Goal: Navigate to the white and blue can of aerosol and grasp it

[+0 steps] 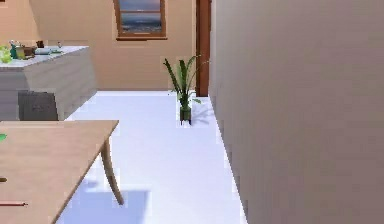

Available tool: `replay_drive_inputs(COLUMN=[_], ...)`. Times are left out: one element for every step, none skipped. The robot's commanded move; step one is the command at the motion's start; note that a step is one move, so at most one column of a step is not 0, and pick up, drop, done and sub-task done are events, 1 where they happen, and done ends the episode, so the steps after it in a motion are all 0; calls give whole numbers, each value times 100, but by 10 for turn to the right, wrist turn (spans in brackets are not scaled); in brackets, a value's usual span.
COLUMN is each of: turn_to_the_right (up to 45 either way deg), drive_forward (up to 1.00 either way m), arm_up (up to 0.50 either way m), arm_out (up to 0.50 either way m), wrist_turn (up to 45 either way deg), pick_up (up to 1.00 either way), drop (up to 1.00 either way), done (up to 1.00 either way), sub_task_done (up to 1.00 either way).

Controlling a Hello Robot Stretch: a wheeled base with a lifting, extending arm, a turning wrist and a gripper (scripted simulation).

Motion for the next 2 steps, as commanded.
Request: replay_drive_inputs(turn_to_the_right=[0, 0], drive_forward=[30, 100], arm_up=[0, 0], arm_out=[0, 0], wrist_turn=[0, 0], pick_up=[0, 0], drop=[0, 0], done=[0, 0], sub_task_done=[0, 0])
